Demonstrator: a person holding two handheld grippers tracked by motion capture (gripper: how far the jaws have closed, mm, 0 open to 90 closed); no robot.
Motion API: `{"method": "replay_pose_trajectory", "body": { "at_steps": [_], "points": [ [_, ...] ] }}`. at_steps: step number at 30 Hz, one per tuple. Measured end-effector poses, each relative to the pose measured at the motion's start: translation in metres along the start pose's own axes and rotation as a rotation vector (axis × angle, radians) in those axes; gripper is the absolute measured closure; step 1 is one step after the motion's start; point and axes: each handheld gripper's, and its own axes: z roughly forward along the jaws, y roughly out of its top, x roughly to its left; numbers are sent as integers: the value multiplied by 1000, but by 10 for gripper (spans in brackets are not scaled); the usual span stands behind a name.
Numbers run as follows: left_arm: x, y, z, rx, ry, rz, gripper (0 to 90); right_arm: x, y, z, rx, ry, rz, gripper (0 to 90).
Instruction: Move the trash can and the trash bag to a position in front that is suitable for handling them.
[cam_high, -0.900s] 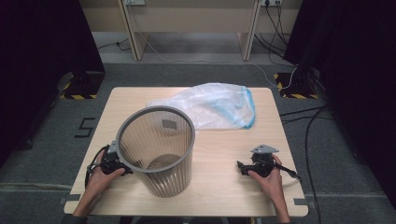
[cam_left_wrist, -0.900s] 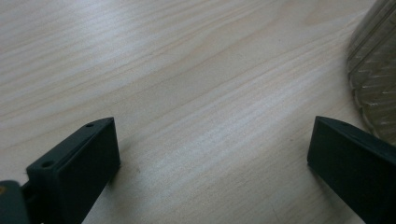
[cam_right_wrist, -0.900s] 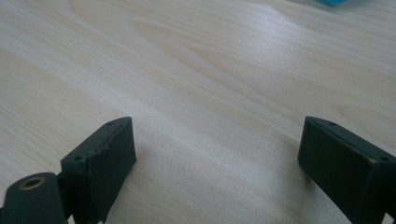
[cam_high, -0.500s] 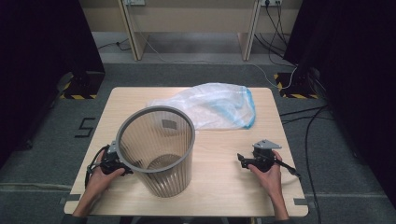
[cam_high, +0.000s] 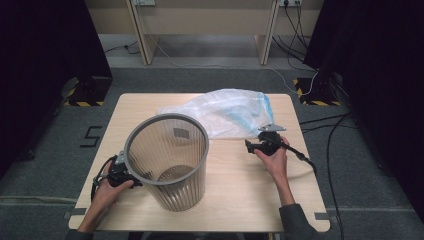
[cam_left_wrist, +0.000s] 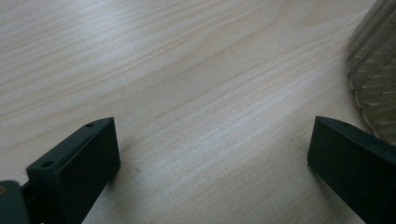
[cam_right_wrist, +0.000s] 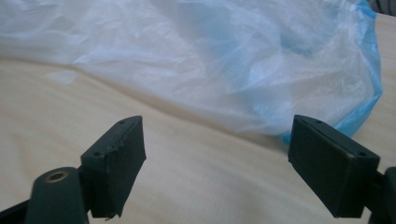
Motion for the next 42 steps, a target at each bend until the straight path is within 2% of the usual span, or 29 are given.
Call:
{"method": "replay_pose_trajectory", "body": {
  "at_steps": [7,8,10,12,14,17,20,21,23,25,27,28,29,30,31,33,34,37,39,42],
  "points": [
    [0,0,0,3,1,1,12,-11,17,42,44,-88,42,261],
    [0,0,0,3,1,1,12,-13,18,48,58,-92,42,294],
    [0,0,0,1,2,0,12,-14,20,56,84,-101,32,426],
    [0,0,0,3,1,1,12,-16,19,61,110,-122,-8,524],
    [0,0,0,3,2,1,13,-18,18,62,125,-140,-27,608],
    [0,0,0,0,0,0,12,-26,14,61,108,-104,1,706],
    [0,0,0,0,0,0,12,-38,11,56,119,-114,-26,742],
    [0,0,0,0,0,0,12,-44,10,53,129,-136,-61,762],
    [0,0,0,2,0,1,12,-56,9,48,163,-163,-102,768],
    [0,0,0,3,1,1,12,-70,9,44,177,-176,-103,768],
    [0,0,0,3,1,1,12,-85,10,39,185,-210,-115,757],
    [0,0,0,0,0,0,12,-90,11,37,181,-221,-100,728],
    [0,0,0,0,0,0,12,-91,13,33,163,-219,-77,658],
    [0,0,0,0,0,0,12,-88,16,30,129,-215,-53,593],
    [0,0,0,2,0,1,12,-80,19,26,97,-197,-49,554],
    [0,0,0,3,0,1,12,-59,27,24,52,-129,-39,415],
    [0,0,0,2,0,1,12,-47,30,25,30,-74,-34,382],
    [0,0,0,2,0,1,12,-10,39,29,2,41,-36,290],
    [0,0,0,2,0,1,12,11,42,34,-6,106,-16,267],
    [0,0,0,3,1,1,12,34,44,42,-18,159,-6,245]
  ]
}}
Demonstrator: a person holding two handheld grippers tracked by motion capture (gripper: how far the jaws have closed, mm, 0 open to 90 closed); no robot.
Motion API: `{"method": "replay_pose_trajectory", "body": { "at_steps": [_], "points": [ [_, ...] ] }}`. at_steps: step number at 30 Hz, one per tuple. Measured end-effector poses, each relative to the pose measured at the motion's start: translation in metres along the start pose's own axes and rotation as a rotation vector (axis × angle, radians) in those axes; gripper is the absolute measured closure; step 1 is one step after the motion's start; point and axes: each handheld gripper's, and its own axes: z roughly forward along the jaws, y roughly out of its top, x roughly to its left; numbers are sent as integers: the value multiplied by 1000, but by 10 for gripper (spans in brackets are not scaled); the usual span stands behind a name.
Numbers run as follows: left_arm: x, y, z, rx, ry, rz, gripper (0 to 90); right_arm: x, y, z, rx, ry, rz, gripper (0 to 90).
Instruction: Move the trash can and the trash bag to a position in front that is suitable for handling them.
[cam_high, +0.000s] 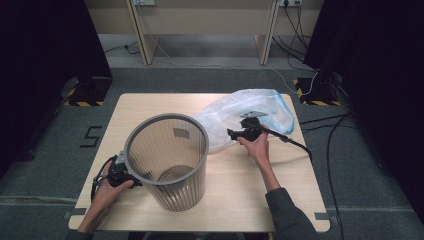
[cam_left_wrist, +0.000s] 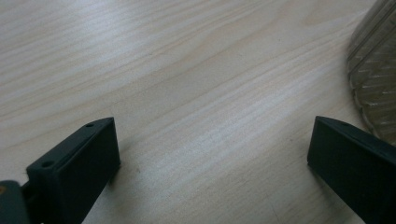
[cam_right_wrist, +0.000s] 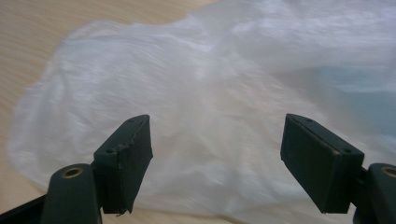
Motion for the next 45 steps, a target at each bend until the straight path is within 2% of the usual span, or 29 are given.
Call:
{"method": "replay_pose_trajectory", "body": {
  "at_steps": [4,6,8,9,11,13,15,16,19,22,27,33,35,36,37,39,41,42,45],
  "points": [
    [0,0,0,-1,-1,0,12,12,0,11,5,39,4,237],
    [0,0,0,0,-1,0,12,17,-1,15,5,34,-13,247],
    [0,0,0,0,0,0,12,22,-5,20,9,52,6,272],
    [0,0,0,-1,-1,0,12,23,-8,22,20,65,0,325],
    [0,0,0,-1,-1,0,12,25,-13,26,40,57,-39,466],
    [0,0,0,-3,-1,-1,12,25,-18,29,81,43,-71,559],
    [0,0,0,-1,-1,0,12,25,-22,28,110,32,-110,601],
    [0,0,0,0,0,0,12,24,-24,26,120,22,-131,630],
    [0,0,0,-1,-1,0,12,17,-31,18,128,26,-122,679],
    [0,0,0,-1,-1,0,12,4,-40,5,129,5,-128,731],
    [0,0,0,-1,-1,-1,12,-18,-56,-23,119,-5,-131,743],
    [0,0,0,-3,-1,-1,12,-41,-72,-51,176,-110,-155,722],
    [0,0,0,-3,-1,-1,12,-48,-73,-60,176,-148,-130,636],
    [0,0,0,-1,-1,-1,12,-49,-73,-65,161,-161,-103,576],
    [0,0,0,-3,-1,-1,12,-49,-71,-70,138,-167,-71,483],
    [0,0,0,0,-1,0,12,-42,-65,-78,52,-153,-11,368],
    [0,0,0,-1,-1,-1,12,-26,-58,-80,-5,-101,12,307],
    [0,0,0,-1,-1,0,12,-15,-55,-77,-10,-84,7,286],
    [0,0,0,-3,-1,-1,12,6,-53,-62,8,-65,-20,265]
  ]
}}
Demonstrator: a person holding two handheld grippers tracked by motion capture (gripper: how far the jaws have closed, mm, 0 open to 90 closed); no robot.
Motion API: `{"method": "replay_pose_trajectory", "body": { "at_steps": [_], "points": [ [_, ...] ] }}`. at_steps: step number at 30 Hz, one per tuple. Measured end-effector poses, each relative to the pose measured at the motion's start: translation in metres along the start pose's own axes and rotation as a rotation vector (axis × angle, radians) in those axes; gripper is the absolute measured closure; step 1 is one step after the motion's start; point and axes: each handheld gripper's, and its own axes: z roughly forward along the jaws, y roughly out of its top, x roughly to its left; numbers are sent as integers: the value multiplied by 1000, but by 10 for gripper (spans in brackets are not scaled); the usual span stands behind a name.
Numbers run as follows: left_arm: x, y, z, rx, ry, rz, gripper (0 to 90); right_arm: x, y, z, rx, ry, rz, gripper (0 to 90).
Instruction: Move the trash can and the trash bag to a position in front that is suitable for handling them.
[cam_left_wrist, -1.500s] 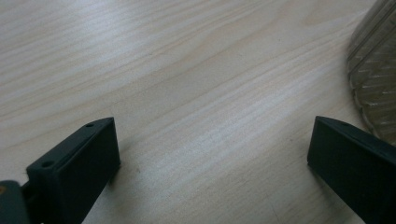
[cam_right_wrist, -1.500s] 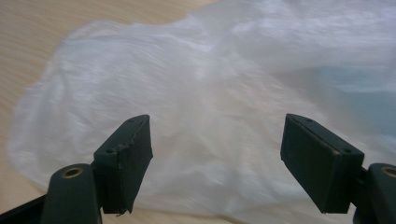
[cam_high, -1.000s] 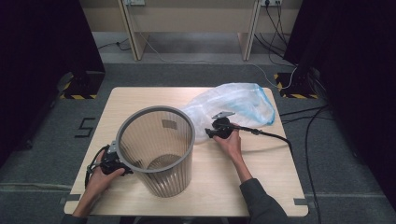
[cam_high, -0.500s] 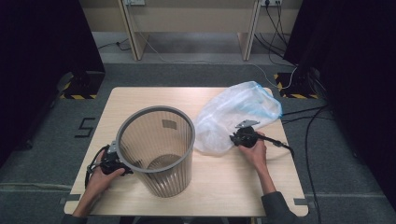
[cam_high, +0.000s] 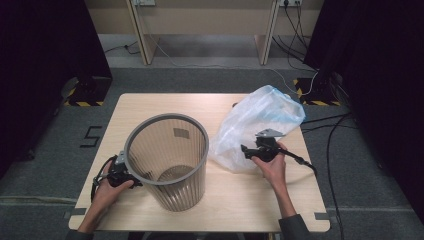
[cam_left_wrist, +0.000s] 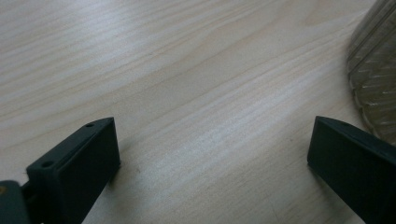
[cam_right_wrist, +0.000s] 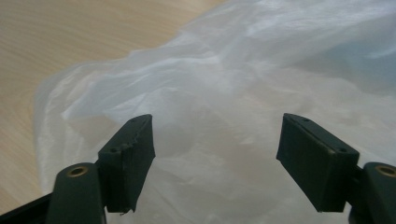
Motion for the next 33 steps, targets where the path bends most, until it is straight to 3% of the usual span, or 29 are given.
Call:
{"method": "replay_pose_trajectory", "body": {
  "at_steps": [2,4,8,12,16,21,25,28,31,33],
  "points": [
    [0,0,0,0,0,0,12,8,-3,12,27,-9,-20,283],
    [0,0,0,0,0,0,12,10,-8,21,71,-22,-62,371],
    [0,0,0,0,1,0,12,4,-20,22,136,-39,-128,496],
    [0,0,0,0,1,0,12,-5,-33,7,143,-26,-123,513],
    [0,0,0,2,0,0,12,-19,-52,-23,165,-20,-134,508],
    [0,0,0,2,0,0,12,-33,-65,-51,207,-25,-92,414],
    [0,0,0,2,0,0,12,-38,-60,-73,130,-57,-31,323],
    [0,0,0,0,0,0,12,-31,-49,-81,60,-46,3,285],
    [0,0,0,3,1,0,12,-15,-38,-74,12,-7,21,253],
    [0,0,0,0,0,0,12,-4,-36,-63,17,20,8,252]
  ]
}}
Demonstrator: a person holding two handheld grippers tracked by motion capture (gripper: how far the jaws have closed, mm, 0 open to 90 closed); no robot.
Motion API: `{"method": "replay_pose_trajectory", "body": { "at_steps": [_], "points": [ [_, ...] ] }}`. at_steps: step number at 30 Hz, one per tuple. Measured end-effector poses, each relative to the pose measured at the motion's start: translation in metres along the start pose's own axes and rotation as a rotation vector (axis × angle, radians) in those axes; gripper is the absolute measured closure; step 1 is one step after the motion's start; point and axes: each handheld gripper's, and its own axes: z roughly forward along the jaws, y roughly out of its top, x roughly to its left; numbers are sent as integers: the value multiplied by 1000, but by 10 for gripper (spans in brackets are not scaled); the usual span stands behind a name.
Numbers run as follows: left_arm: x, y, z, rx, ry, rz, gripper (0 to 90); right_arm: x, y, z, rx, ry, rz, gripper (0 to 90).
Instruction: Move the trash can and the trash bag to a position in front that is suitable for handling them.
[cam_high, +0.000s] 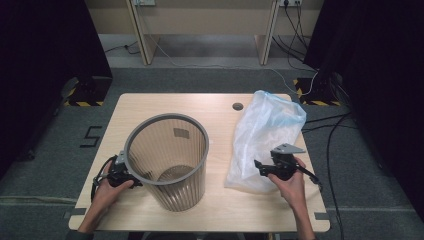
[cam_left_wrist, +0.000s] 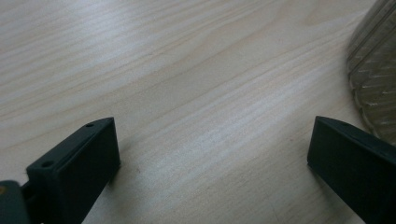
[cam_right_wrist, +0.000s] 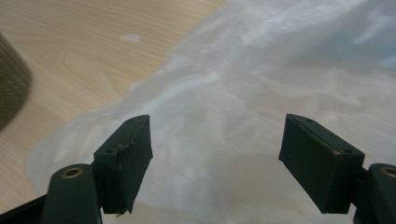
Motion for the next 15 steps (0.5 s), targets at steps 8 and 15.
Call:
{"method": "replay_pose_trajectory", "body": {
  "at_steps": [8,15],
  "points": [
    [0,0,0,2,0,0,12,0,-25,24,136,-5,-18,310],
    [0,0,0,0,0,0,12,-12,-45,2,195,-38,-32,322]
  ]
}}
